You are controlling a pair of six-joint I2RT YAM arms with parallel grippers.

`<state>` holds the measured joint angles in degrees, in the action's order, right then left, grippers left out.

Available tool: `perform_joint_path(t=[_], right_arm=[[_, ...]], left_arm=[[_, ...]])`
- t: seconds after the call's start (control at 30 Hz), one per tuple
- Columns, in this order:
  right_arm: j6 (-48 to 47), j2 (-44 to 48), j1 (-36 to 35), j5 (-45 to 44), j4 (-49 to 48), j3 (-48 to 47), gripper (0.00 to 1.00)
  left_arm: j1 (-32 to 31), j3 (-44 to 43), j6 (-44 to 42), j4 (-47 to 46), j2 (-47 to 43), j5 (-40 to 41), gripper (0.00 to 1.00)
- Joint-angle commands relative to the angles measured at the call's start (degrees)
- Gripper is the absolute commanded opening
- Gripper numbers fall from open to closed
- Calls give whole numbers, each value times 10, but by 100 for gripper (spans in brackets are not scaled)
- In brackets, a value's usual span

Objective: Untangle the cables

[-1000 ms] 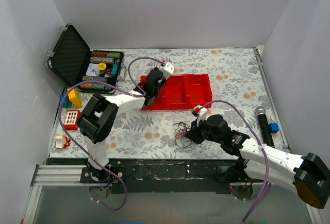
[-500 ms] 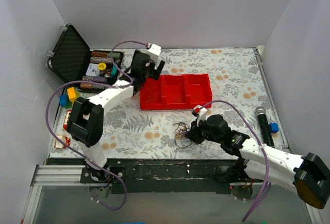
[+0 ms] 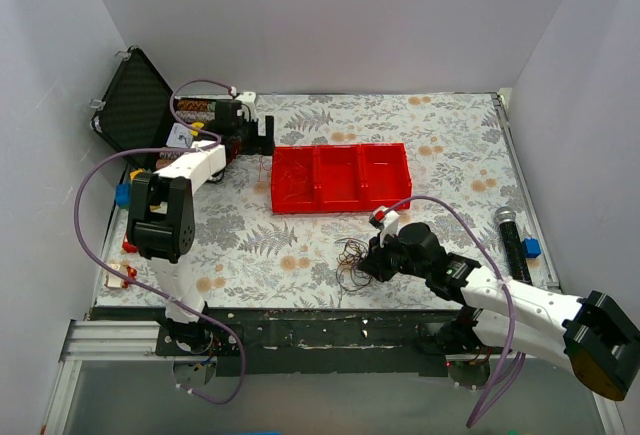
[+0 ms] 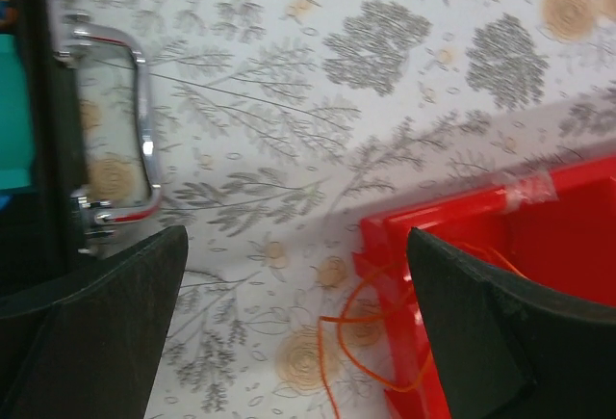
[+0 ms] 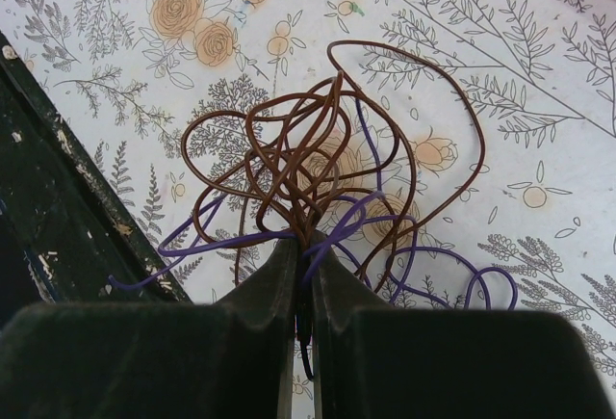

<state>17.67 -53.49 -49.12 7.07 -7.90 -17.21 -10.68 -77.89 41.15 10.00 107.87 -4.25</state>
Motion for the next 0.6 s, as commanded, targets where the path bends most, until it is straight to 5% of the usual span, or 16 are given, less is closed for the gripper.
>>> perform_joint_path(t=[0.0,0.27,0.37,0.57], right_arm=[[-11,-6,3,8,-30,-8,4],[-14,-6,3,2,-22,-12,4],[-13,-6,3,1,-21,-12,4],[-11,-13,3,1,-24,-12,4]], left_arm=[[-7,3,14,-2,3,-105,98],[33,12,11,-6,24,-203,98],[50,14,18,-8,23,-234,86],[57,25,38,-16,11,-290,46]])
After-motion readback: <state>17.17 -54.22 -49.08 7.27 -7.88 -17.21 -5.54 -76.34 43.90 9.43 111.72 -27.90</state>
